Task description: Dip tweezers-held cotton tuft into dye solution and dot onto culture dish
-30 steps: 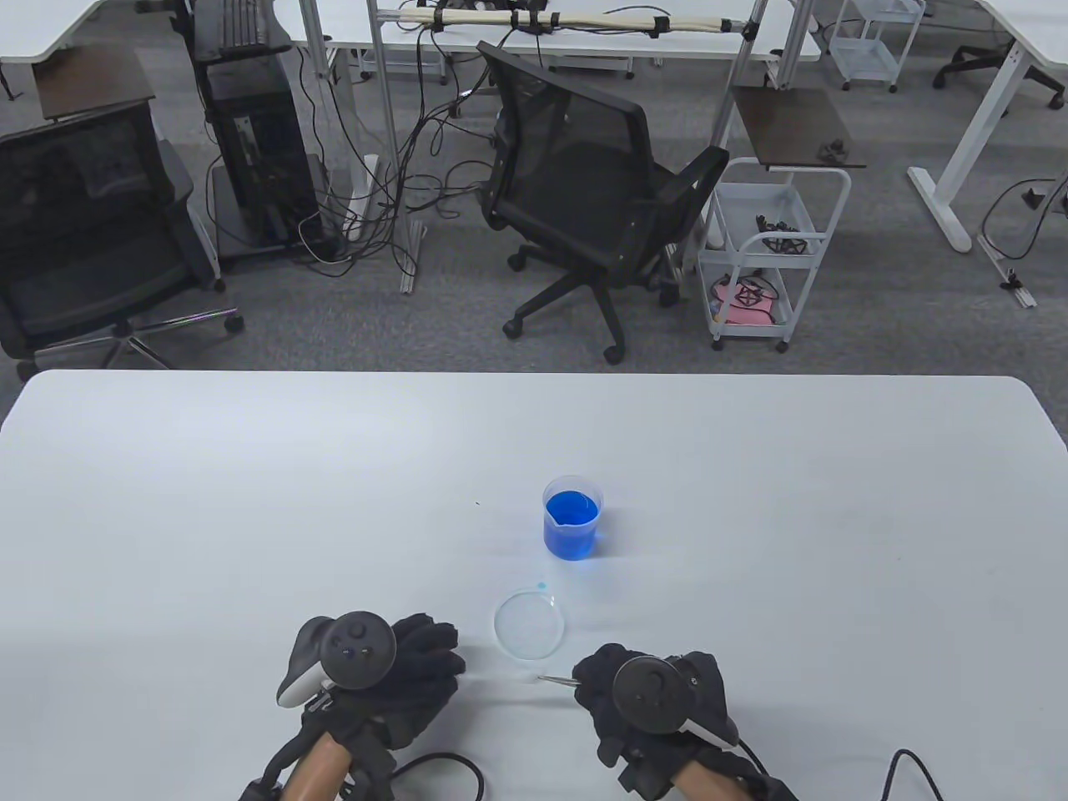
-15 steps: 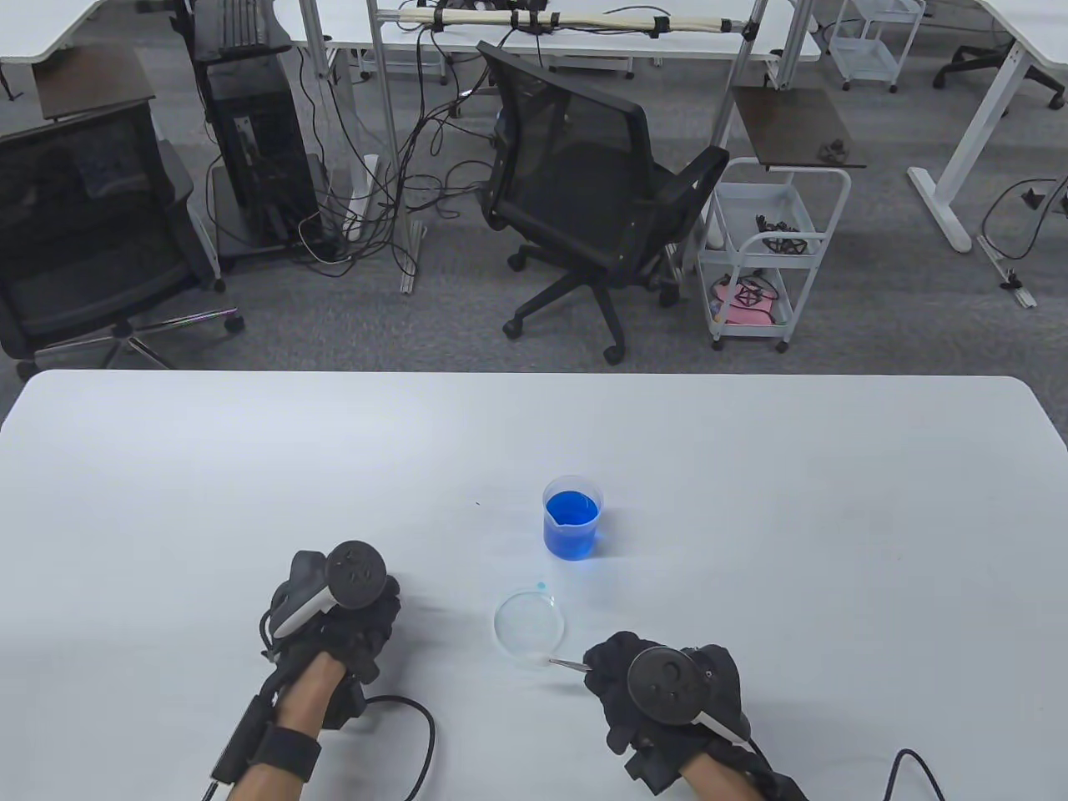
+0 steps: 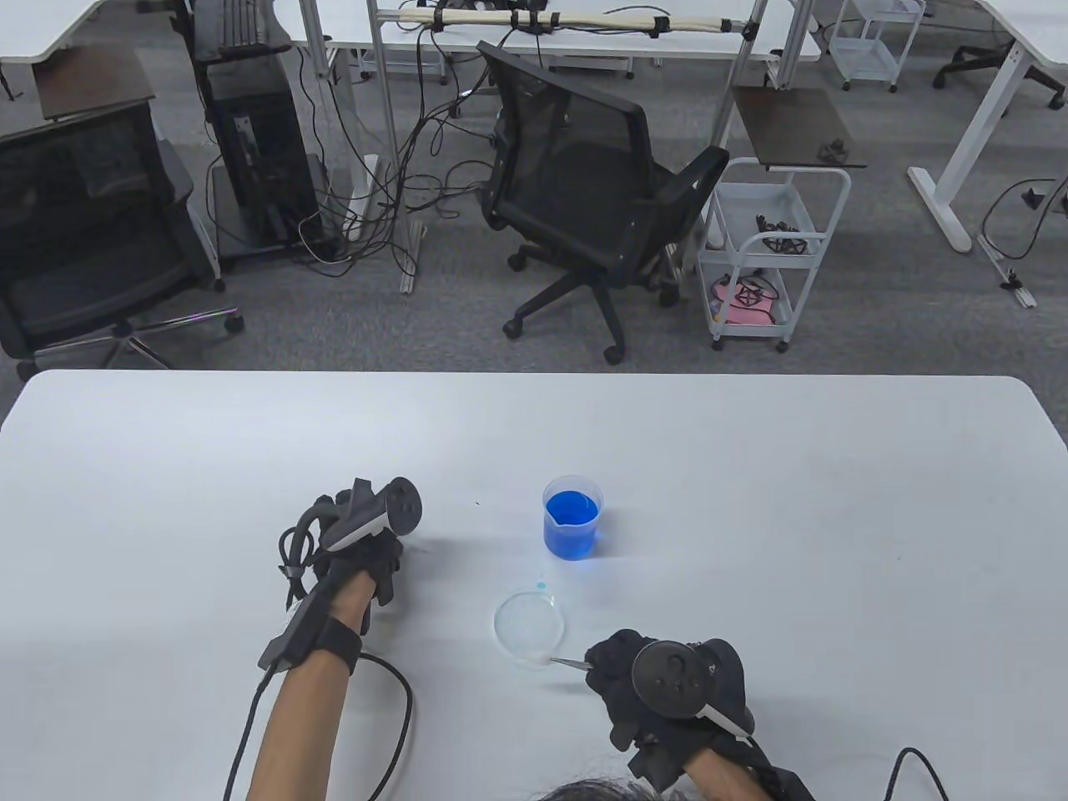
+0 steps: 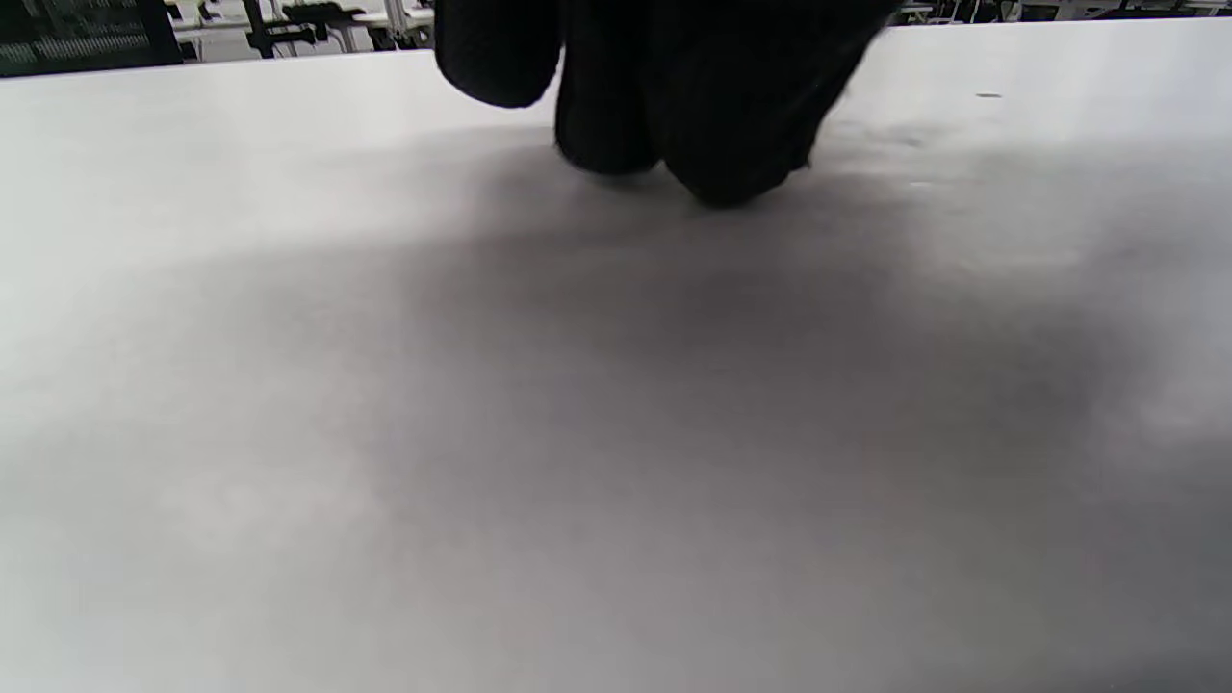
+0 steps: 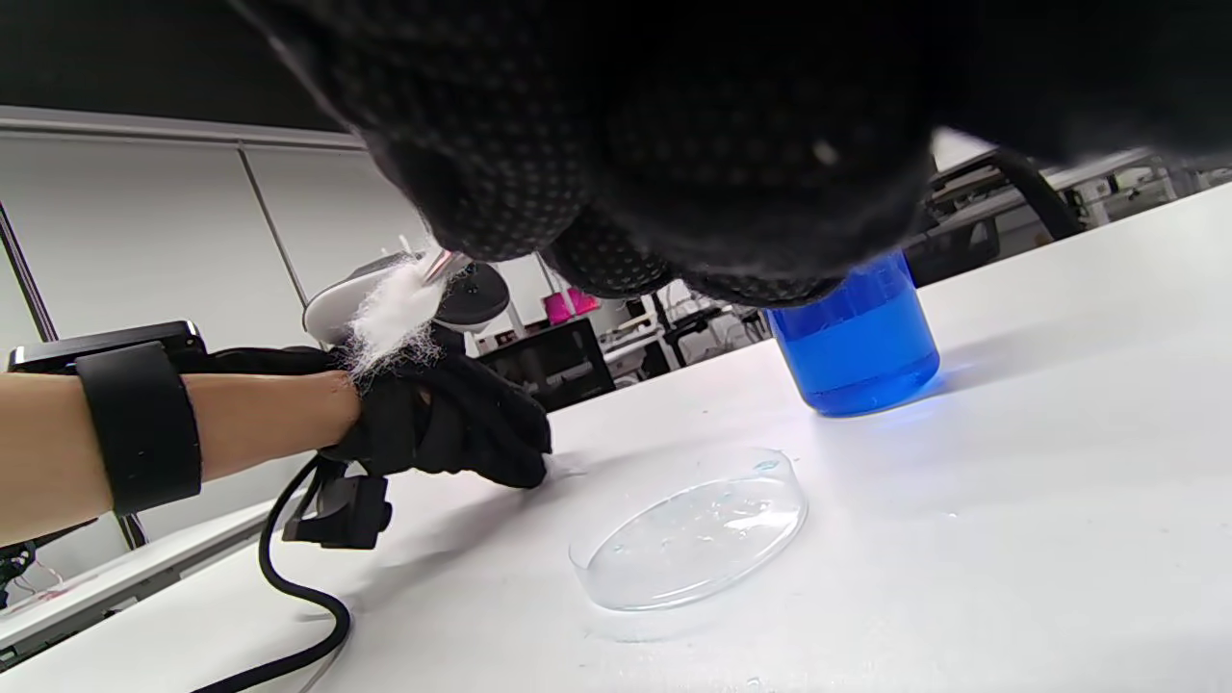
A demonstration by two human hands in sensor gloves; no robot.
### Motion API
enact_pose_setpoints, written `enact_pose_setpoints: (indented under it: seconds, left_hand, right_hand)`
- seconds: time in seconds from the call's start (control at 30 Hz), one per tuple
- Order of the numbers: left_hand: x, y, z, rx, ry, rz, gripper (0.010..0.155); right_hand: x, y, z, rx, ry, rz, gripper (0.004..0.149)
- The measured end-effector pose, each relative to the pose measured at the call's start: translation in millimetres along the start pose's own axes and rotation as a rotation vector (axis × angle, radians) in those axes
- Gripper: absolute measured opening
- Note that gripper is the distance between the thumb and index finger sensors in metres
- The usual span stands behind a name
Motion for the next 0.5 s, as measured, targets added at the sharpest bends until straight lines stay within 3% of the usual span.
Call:
enact_pose_setpoints:
  seconds: [0.1, 0.3, 0.5]
  left_hand:
    - [2.3, -0.7, 0.9, -0.015, 0.018, 0.037, 0.053]
    - [2.5, 3.6, 0.6, -0.059, 0.106, 0.104, 0.041]
    - [4.1, 12.5, -3.8, -0.063, 0.196, 0.08, 0.047]
  right_hand:
    - [1.1, 0.3, 1.2, -0.009, -0.002, 0.007, 0.041]
    - [3.1, 0.7, 4.4, -0.02, -0.003, 0.018, 0.041]
    - [2.1, 0.5, 3.3, -0.015, -0.003, 0.011, 0.041]
Point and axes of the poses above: the tracker on the back of each hand, its own z axis roughly to the thumb side, its own y axis roughly from the fingertips to the wrist, x = y × z, the point moved 5 cm from there along -y, roughly from the wrist to the fingertips, and after that the axes turned 2 degrees about -z, right-handed, at the moved point
